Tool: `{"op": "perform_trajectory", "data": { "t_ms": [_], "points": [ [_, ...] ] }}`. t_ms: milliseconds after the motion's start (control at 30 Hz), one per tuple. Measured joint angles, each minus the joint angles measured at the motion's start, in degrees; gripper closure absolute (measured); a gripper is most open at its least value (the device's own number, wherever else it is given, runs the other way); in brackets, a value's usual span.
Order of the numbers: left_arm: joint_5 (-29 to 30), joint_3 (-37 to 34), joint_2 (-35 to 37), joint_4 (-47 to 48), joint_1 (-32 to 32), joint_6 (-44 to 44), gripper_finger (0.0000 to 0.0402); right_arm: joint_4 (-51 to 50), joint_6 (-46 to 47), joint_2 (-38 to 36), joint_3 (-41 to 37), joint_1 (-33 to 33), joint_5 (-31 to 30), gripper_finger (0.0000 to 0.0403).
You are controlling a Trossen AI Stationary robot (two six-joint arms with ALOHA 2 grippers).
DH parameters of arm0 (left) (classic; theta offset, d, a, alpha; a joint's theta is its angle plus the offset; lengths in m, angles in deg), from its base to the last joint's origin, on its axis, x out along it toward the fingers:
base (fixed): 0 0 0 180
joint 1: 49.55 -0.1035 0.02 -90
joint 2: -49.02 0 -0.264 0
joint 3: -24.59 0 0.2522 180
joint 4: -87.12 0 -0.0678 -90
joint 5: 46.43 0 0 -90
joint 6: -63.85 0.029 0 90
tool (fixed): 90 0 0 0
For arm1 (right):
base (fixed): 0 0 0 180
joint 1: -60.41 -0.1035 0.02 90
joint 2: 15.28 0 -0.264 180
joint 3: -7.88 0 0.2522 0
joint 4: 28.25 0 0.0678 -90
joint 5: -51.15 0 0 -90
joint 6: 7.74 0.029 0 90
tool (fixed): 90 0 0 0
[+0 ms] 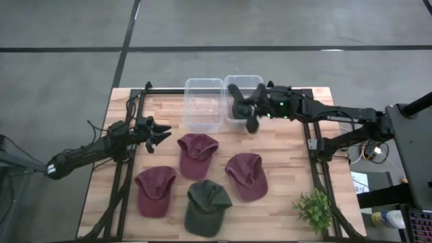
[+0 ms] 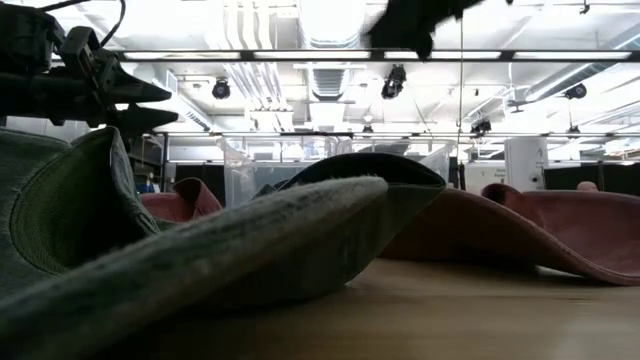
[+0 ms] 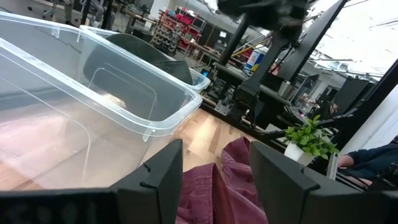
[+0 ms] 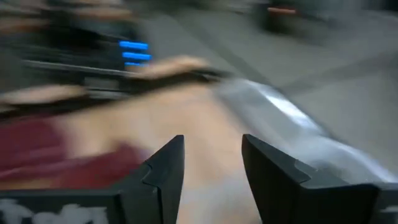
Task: Pick & Place hat
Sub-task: Put the green cap into the right transparent bin
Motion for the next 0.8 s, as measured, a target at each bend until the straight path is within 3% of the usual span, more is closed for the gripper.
{"op": "perform_trajectory", "data": {
  "t_ms": [100, 167, 333, 500, 800],
  "points": [
    [0.0, 0.0, 0.0, 0.0, 0.0, 0.1, 0.0223, -3.6, 0.4, -0.6, 2.3, -3.0, 14.5, 0.0266],
    [0.0, 0.0, 0.0, 0.0, 0.0, 0.2, 0.0223, -6.6, 0.7, -0.5, 3.4, -6.2, 17.4, 0.0274],
    [0.0, 0.0, 0.0, 0.0, 0.0, 0.5, 0.0223, -11.0, 0.8, -0.4, 4.6, -15.4, 17.1, 0.0290],
    [-0.5, 0.0, 0.0, -0.3, 0.0, 1.7, 0.0223, -10.9, 3.8, -0.4, 4.6, -23.2, 11.9, 0.0305],
    [-7.1, 2.6, 0.0, -3.5, 0.0, 2.0, 0.0223, -11.2, 8.1, 1.8, 4.6, -32.8, 5.0, 0.0329]
  ]
}}
